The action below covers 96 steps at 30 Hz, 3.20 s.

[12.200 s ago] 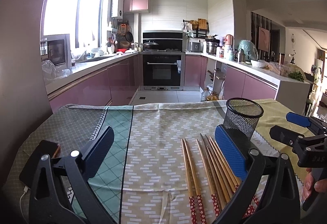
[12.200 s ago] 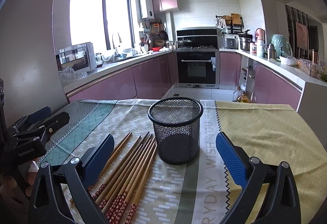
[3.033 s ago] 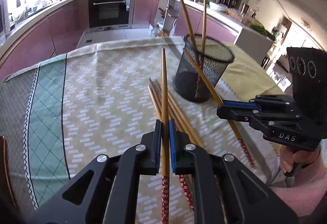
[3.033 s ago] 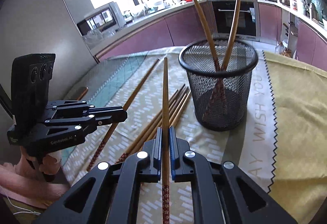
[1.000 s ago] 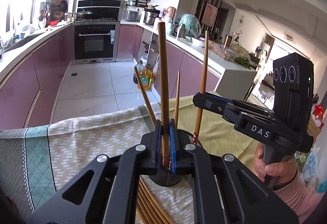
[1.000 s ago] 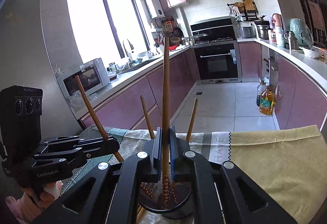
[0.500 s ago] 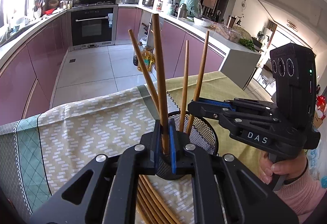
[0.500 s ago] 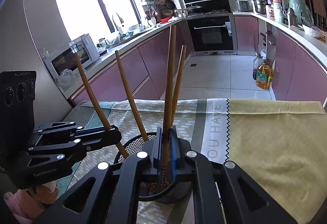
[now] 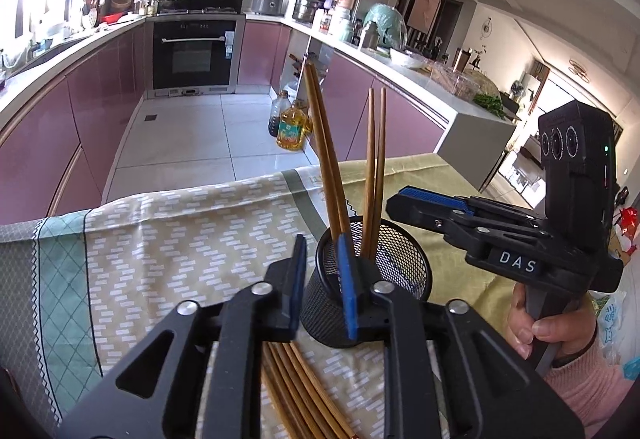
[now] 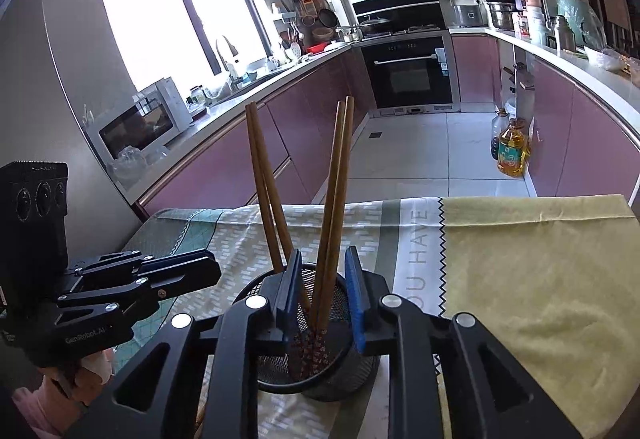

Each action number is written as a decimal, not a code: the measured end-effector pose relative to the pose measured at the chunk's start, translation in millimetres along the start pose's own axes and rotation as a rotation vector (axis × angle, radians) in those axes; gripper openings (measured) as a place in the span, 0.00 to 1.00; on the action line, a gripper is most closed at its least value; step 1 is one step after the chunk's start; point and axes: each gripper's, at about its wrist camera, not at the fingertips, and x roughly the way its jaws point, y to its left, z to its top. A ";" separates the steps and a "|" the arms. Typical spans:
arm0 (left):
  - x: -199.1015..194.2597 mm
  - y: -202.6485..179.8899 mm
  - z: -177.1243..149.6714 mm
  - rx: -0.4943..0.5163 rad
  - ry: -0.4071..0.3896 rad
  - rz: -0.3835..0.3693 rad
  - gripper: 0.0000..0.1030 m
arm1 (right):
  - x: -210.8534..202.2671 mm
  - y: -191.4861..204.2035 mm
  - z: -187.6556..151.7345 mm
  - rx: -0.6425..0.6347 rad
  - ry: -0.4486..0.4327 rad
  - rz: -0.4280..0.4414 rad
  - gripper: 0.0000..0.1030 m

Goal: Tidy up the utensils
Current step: 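Lower both chopsticks into the mesh cup and open both tools, then move both open tools back to the remaining chopsticks, then close the left tool on a chopstick while the right tool grasps another chopstick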

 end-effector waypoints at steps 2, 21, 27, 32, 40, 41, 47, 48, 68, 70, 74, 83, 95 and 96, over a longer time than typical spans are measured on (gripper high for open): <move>-12.2 3.9 -6.4 -0.001 -0.026 0.006 0.25 | -10.2 5.7 -2.6 -0.015 -0.021 0.016 0.30; -15.6 40.8 -115.8 -0.053 0.158 0.117 0.52 | 8.8 58.7 -104.5 -0.121 0.202 0.121 0.43; -11.2 37.6 -134.5 -0.041 0.193 0.131 0.52 | 23.9 65.2 -122.7 -0.129 0.256 0.077 0.43; -8.8 29.3 -140.7 -0.014 0.203 0.156 0.52 | 23.9 71.0 -125.4 -0.147 0.261 0.048 0.43; -6.3 25.4 -143.7 0.008 0.210 0.183 0.52 | 29.4 80.5 -129.8 -0.188 0.266 -0.001 0.43; -6.4 25.3 -143.6 0.008 0.210 0.183 0.52 | 30.2 80.7 -129.4 -0.190 0.266 -0.003 0.43; -6.4 26.8 -143.4 0.006 0.210 0.181 0.51 | 29.1 77.9 -130.8 -0.193 0.272 -0.010 0.43; -6.6 26.9 -143.4 0.006 0.210 0.180 0.50 | 30.3 79.0 -130.7 -0.192 0.274 -0.012 0.43; 0.6 29.8 -140.9 0.047 0.228 0.241 0.36 | 36.3 84.4 -127.3 -0.234 0.301 -0.090 0.32; -1.8 30.0 -140.3 0.046 0.217 0.230 0.38 | 36.6 83.2 -126.7 -0.227 0.302 -0.088 0.31; -6.5 26.3 -135.1 0.041 0.188 0.196 0.40 | 39.0 83.4 -125.8 -0.230 0.299 -0.091 0.32; 8.4 18.5 -134.2 0.075 0.214 0.198 0.40 | 40.9 83.8 -123.4 -0.231 0.297 -0.091 0.31; 16.2 24.4 -127.1 0.044 0.227 0.213 0.13 | 48.2 79.1 -117.8 -0.203 0.282 -0.088 0.17; 17.1 25.4 -126.5 0.033 0.226 0.211 0.12 | 47.6 76.7 -117.4 -0.188 0.282 -0.081 0.13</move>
